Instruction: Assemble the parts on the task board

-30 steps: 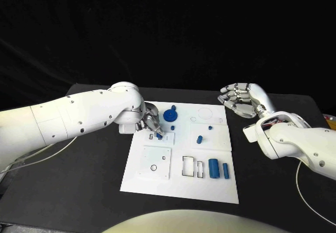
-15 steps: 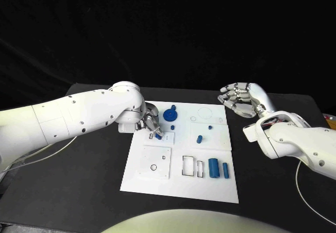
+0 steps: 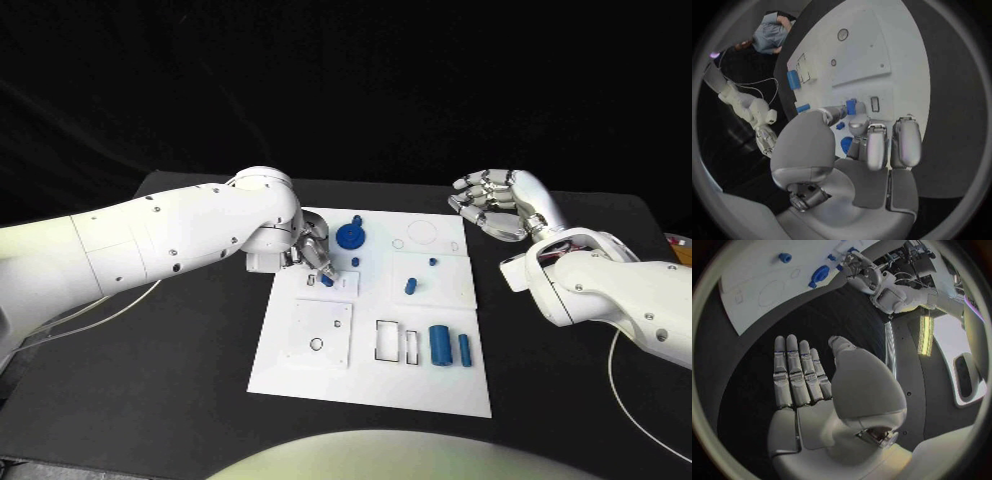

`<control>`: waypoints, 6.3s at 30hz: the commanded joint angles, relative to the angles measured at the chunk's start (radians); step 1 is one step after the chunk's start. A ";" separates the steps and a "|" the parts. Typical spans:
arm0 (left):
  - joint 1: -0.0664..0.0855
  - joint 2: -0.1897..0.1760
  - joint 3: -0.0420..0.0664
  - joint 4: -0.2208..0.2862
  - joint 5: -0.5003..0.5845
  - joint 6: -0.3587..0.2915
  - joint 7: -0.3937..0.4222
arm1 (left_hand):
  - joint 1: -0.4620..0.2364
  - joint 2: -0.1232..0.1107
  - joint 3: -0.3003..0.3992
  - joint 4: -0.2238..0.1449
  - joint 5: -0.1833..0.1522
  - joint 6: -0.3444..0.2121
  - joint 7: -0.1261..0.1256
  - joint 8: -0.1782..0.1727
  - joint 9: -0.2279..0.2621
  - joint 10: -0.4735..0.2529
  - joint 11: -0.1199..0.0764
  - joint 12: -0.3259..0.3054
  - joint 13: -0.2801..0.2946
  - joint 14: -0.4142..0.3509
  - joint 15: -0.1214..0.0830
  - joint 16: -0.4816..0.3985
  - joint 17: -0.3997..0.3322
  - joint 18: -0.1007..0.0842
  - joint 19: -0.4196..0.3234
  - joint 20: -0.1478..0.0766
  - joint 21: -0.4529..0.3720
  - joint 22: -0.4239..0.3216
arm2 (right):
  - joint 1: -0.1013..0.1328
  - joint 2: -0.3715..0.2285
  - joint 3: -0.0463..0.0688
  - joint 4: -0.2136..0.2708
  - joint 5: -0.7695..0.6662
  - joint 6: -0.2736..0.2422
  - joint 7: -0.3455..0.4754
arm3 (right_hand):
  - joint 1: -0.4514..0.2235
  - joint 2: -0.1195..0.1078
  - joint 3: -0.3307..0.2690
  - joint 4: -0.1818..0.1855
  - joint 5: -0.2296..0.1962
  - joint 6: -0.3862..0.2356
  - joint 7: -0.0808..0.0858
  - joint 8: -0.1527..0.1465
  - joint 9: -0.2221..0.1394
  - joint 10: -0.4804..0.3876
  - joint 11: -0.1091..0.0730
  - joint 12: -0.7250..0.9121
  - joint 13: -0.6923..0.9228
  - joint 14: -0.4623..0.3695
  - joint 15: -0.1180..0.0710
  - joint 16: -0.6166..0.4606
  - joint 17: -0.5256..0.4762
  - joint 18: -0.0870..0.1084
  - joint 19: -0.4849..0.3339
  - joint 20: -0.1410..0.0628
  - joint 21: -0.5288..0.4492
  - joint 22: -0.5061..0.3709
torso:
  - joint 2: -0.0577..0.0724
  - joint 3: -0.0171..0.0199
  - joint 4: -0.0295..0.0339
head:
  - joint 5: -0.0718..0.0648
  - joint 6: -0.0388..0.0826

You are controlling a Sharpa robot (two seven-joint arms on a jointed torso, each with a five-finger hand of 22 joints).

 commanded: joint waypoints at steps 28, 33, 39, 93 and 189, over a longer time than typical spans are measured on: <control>-0.001 0.016 -0.002 -0.014 -0.038 0.095 -0.003 | 0.008 -0.004 0.212 -0.207 0.003 0.007 -0.006 0.005 0.003 0.010 -0.002 0.009 0.005 0.076 -0.006 0.003 0.152 -0.008 0.009 -0.003 0.004 0.004 | -0.002 0.001 0.000 0.000 -0.007 0.015 0.006 | -0.003 -0.007 0.005 -0.001 0.006 -0.007 0.055 0.005 -0.001 -0.003 0.006 -0.004 -0.001 -0.002 0.003 -0.006 -0.001 0.003 0.001 0.005 -0.006 -0.001 | 0.000 0.0002 0.0002 | -0.004 -0.007; -0.001 0.018 -0.003 -0.016 -0.040 0.086 -0.003 | 0.008 -0.004 0.213 -0.208 0.003 0.007 -0.006 0.005 0.003 0.010 -0.002 0.010 0.006 0.076 -0.006 0.003 0.152 -0.008 0.009 -0.003 0.004 0.004 | -0.002 0.001 0.000 0.001 -0.007 0.015 0.006 | -0.003 -0.007 0.005 -0.001 0.006 -0.007 0.055 0.005 -0.001 -0.003 0.006 -0.004 -0.001 -0.002 0.003 -0.006 -0.001 0.003 0.001 0.005 -0.006 -0.001 | 0.000 0.0002 -0.0001 | -0.004 -0.007; -0.001 0.026 -0.003 -0.022 -0.041 0.077 -0.003 | 0.008 -0.004 0.213 -0.208 0.003 0.008 -0.006 0.005 0.004 0.010 -0.002 0.010 0.007 0.076 -0.006 0.003 0.152 -0.008 0.008 -0.003 0.004 0.003 | -0.002 0.000 0.000 0.001 -0.007 0.015 0.007 | -0.004 -0.007 0.006 -0.001 0.007 -0.008 0.055 0.006 -0.001 -0.004 0.006 -0.004 -0.003 -0.002 0.004 -0.008 -0.002 0.003 0.001 0.006 -0.007 -0.003 | 0.000 0.0001 -0.0002 | -0.005 -0.007; -0.007 0.052 -0.005 -0.062 -0.014 0.080 -0.007 | -0.118 -0.025 -0.029 0.025 -0.006 0.034 -0.020 -0.021 0.043 0.003 -0.009 0.022 0.015 0.076 -0.013 0.003 0.152 -0.007 0.008 -0.009 -0.006 -0.002 | -0.002 -0.004 0.000 0.002 -0.007 0.010 0.011 | -0.008 -0.012 0.005 -0.002 0.006 -0.014 0.059 0.016 -0.004 -0.007 0.011 0.001 -0.026 -0.023 0.013 -0.036 -0.020 0.001 -0.023 0.015 -0.029 -0.028 | -0.001 0.0006 -0.0001 | -0.013 -0.010; 0.040 0.027 0.043 -0.176 -0.128 -0.087 0.030 | -0.067 -0.014 -0.265 0.061 0.003 -0.089 0.056 -0.206 -0.078 -0.147 0.058 -0.105 -0.172 0.074 0.044 0.003 0.149 0.005 -0.024 0.041 -0.042 -0.055 | -0.017 -0.002 0.000 -0.012 -0.003 0.012 0.017 | -0.015 -0.011 -0.005 -0.002 0.006 -0.021 0.064 0.047 -0.017 -0.014 0.020 0.012 -0.074 -0.054 0.034 -0.096 -0.083 0.001 -0.185 0.048 -0.042 -0.120 | 0.002 -0.0016 -0.0008 | -0.005 0.025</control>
